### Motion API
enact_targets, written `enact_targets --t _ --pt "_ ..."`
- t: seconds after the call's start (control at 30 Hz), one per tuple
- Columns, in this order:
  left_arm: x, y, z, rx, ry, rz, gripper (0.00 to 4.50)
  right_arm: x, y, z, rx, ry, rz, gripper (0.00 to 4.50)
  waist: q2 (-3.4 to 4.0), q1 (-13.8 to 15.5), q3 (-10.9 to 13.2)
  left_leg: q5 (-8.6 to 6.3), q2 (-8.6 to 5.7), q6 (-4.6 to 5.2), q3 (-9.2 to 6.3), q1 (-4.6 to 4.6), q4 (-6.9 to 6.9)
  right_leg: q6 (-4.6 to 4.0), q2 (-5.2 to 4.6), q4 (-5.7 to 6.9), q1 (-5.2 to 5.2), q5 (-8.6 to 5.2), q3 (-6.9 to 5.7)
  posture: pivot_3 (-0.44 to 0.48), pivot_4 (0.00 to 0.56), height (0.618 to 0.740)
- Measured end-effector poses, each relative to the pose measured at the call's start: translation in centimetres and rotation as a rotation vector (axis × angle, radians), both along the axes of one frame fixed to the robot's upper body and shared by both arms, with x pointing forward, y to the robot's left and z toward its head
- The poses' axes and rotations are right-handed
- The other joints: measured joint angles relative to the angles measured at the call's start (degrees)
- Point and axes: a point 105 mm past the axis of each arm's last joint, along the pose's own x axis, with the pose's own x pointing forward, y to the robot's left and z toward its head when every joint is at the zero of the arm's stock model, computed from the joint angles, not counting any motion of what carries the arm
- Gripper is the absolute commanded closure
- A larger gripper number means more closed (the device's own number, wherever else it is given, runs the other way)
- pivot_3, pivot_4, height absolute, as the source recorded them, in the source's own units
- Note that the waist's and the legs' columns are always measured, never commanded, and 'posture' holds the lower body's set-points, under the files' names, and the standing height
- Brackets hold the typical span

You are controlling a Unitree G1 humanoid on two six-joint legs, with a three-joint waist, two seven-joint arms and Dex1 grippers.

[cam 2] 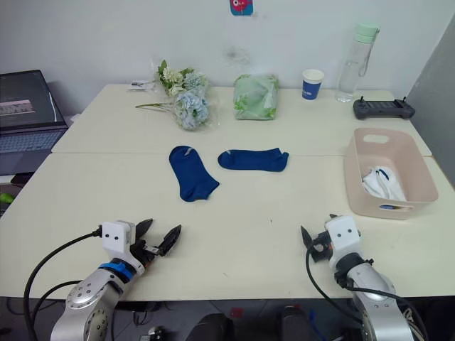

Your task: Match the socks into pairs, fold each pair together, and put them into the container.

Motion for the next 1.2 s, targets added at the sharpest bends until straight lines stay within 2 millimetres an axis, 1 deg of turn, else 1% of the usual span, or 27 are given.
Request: enact_targets --t 0.13,0.23,0.3,0.4,0.47,0.53,0.57,0.63,0.77,0.83,0.93,1.2 --pt "0.3 -0.5 0.2 0.019 -0.016 -0.024 0.0 0.5 0.2 0.7 0.005 -0.028 0.01 0.03 -0.01 0.0 0.0 0.0 0.0 0.0 -0.04 0.0 0.0 0.0 0.01 0.0 0.0 0.0 -0.04 0.0 0.15 0.74" --pt "0.9 -1.1 0.9 0.059 -0.039 -0.076 0.0 0.5 0.1 0.5 -0.002 -0.023 0.011 0.03 -0.01 0.0 0.0 0.0 -0.01 0.0 -0.04 -0.01 0.0 0.0 0.0 0.0 0.0 0.0 -0.05 0.0 0.15 0.74" --pt "1.4 -1.9 1.6 0.066 -0.059 -0.121 0.0 0.7 0.0 0.5 -0.022 -0.026 0.025 0.03 -0.01 0.0 0.0 0.0 -0.04 0.0 -0.02 -0.02 0.0 0.0 0.0 -0.01 0.02 0.0 -0.04 0.0 0.15 0.74" --pt "2.6 -3.4 2.7 0.093 -0.092 -0.202 0.0 1.2 0.2 0.6 -0.037 -0.036 0.057 0.03 -0.01 0.0 0.0 0.0 -0.03 0.0 -0.04 -0.01 0.0 0.0 0.03 0.0 0.02 0.0 -0.06 0.0 0.15 0.74" --pt "4.3 -4.3 3.6 0.142 -0.11 -0.246 0.0 1.6 1.2 1.4 -0.048 -0.057 0.14 0.03 -0.01 0.0 0.0 0.01 -0.03 0.0 -0.07 0.0 0.0 0.0 0.11 0.03 0.02 0.0 -0.12 0.0 0.15 0.74" --pt "5.5 -4.8 4.2 0.174 -0.123 -0.269 0.0 1.7 2.1 2.0 -0.048 -0.073 0.214 0.03 -0.01 -0.1 0.0 0.0 -0.04 0.0 -0.07 0.0 0.0 0.0 0.16 0.01 0.03 0.0 -0.1 0.0 0.15 0.74" --pt "6.0 -5.0 4.3 0.192 -0.116 -0.278 0.0 1.6 2.5 2.2 -0.047 -0.069 0.26 0.03 -0.01 -0.2 0.0 0.0 -0.03 0.0 -0.07 -0.01 -0.01 0.0 0.15 -0.03 0.02 0.0 -0.1 0.0 0.15 0.74" --pt "7.0 -5.1 3.4 0.22 -0.065 -0.289 0.0 1.3 3.4 2.6 -0.021 -0.052 0.369 0.03 -0.02 -0.4 0.0 0.0 -0.03 0.0 -0.08 -0.03 -0.01 0.01 0.15 -0.05 0.01 0.0 -0.1 0.0 0.15 0.74" --pt "7.9 -5.2 2.1 0.25 -0.002 -0.3 0.0 1.3 4.1 3.4 -0.011 -0.042 0.458 0.03 -0.02 -0.5 0.0 0.0 -0.03 0.0 -0.12 -0.03 0.01 0.0 0.07 -0.02 0.01 0.0 -0.13 0.0 0.15 0.74" --pt "8.3 -5.0 2.0 0.271 0.011 -0.29 0.0 1.6 4.1 4.0 -0.025 -0.059 0.47 0.03 -0.02 -0.5 0.0 0.0 -0.02 0.0 -0.15 -0.03 0.01 0.01 0.07 0.0 0.02 0.0 -0.15 0.0 0.15 0.74" --pt "8.9 -4.6 2.2 0.28 0.008 -0.26 0.54 1.8 4.1 4.2 -0.026 -0.06 0.472 0.0 -0.02 -0.5 0.0 0.01 -0.01 0.0 -0.2 -0.06 0.01 0.01 0.04 -0.02 0.01 0.0 -0.2 0.0 0.15 0.74" --pt "9.3 -4.0 2.1 0.257 0.024 -0.227 3.06 2.1 4.2 4.4 -0.019 -0.068 0.444 0.0 -0.02 -0.5 0.0 0.01 -0.02 -0.02 -0.19 -0.05 0.02 0.0 0.0 0.0 0.01 0.0 -0.2 0.0 0.15 0.74"
